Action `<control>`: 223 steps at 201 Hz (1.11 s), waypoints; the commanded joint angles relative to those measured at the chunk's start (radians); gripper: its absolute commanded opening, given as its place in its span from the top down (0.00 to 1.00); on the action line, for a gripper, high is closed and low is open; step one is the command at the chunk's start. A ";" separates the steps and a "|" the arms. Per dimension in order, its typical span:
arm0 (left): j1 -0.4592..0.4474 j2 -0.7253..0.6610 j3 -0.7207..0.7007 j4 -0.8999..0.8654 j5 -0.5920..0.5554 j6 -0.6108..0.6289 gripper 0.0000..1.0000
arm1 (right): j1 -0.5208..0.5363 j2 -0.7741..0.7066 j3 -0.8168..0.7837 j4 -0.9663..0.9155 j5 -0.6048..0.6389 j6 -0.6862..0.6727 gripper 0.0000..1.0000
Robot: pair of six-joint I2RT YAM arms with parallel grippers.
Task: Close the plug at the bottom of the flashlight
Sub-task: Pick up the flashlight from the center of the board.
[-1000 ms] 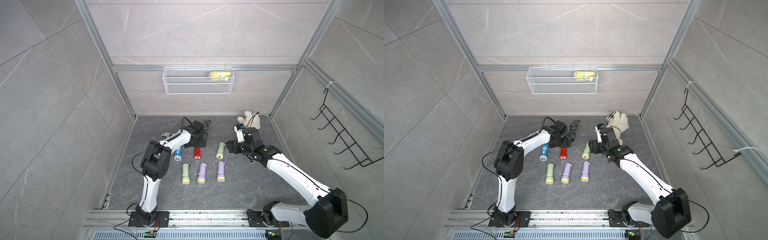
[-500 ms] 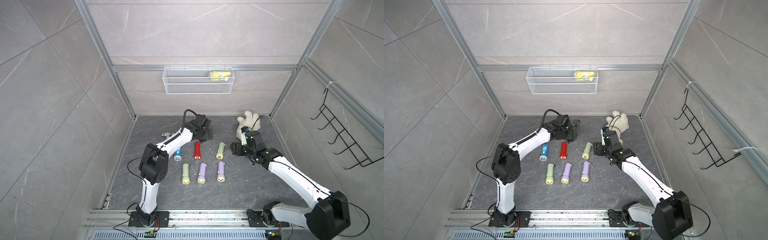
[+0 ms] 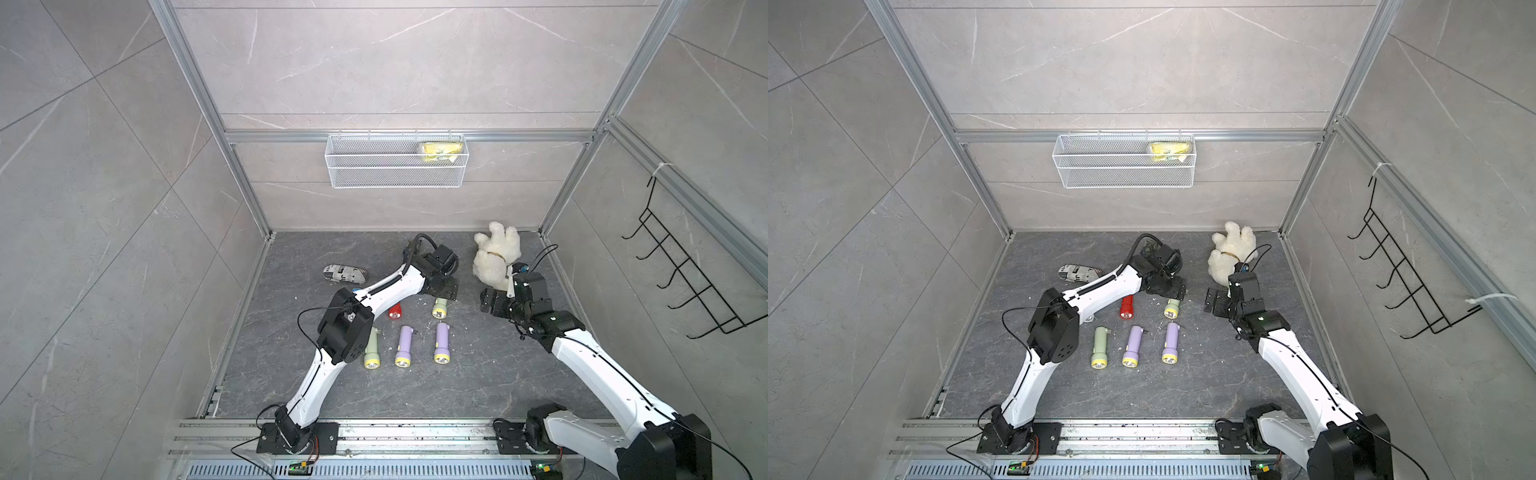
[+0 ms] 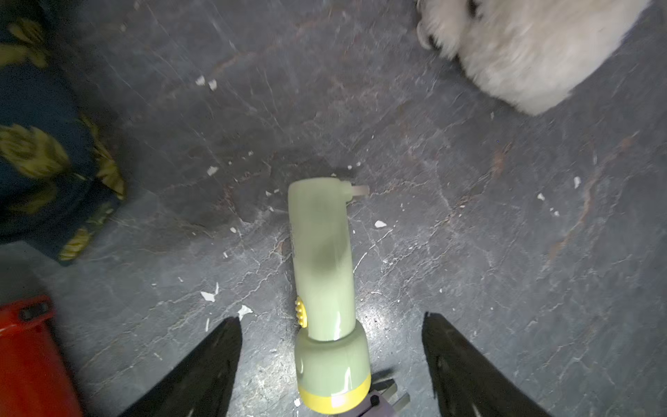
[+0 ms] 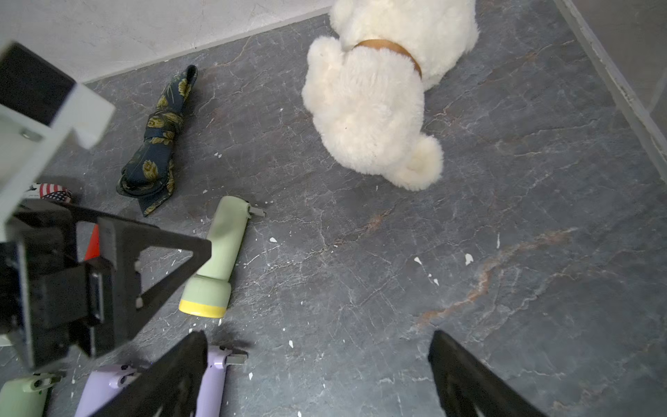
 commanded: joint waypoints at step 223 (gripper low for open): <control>-0.039 0.333 0.359 -0.389 -0.052 0.134 0.65 | -0.055 0.042 -0.025 0.052 -0.117 0.061 0.00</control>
